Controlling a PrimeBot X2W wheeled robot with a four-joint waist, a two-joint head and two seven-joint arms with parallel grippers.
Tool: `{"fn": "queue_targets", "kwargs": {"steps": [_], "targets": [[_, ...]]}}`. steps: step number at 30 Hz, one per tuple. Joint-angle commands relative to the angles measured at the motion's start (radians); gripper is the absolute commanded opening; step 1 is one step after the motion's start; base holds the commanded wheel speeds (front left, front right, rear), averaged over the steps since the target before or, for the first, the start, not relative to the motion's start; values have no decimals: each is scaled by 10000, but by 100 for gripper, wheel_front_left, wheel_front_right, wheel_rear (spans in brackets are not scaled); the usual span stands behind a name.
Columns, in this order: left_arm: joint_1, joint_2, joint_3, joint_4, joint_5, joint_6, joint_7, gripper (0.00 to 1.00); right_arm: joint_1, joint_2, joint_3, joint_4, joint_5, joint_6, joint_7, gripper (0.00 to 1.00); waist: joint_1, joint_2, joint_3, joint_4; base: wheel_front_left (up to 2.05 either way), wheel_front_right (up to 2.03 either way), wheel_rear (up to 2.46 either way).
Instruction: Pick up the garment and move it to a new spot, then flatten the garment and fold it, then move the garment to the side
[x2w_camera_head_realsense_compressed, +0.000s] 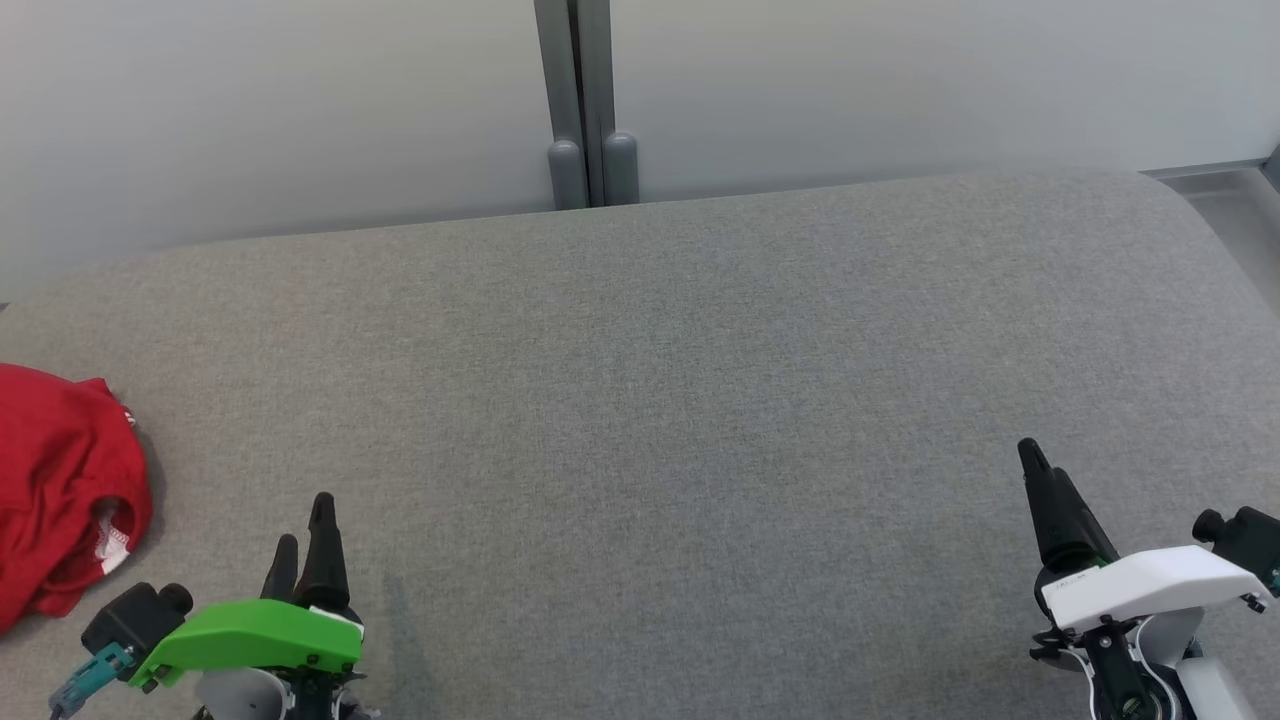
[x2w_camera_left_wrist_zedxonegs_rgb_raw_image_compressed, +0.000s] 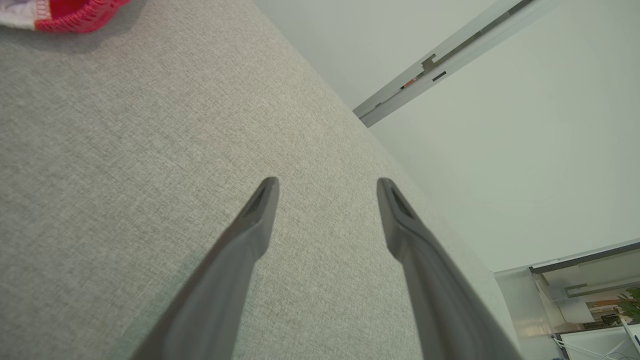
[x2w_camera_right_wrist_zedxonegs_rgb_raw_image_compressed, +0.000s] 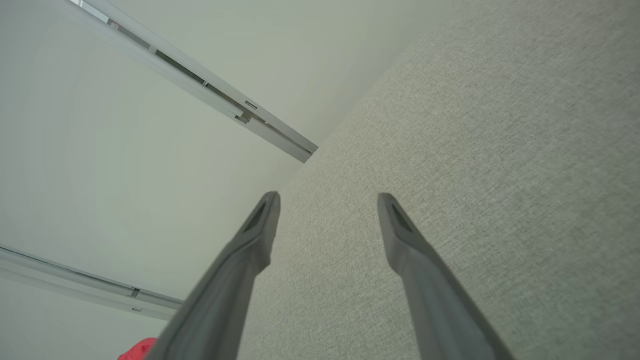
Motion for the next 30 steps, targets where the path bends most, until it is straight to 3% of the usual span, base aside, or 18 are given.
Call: {"fn": "queue_targets", "kwargs": {"steps": [1, 30], "targets": [[-345, 140, -91, -84, 440, 102, -116, 100, -285, -120, 38, -157, -413, 2, -119, 100, 0, 0, -4, 2, 0, 0, 0], [-624, 643, -1526, 123, 4004, 1234, -1034, 100, -422, 79, 15, -328, -4643, 3, -1039, 100, 0, 0, 35, 78, 0, 0, 0]]}}
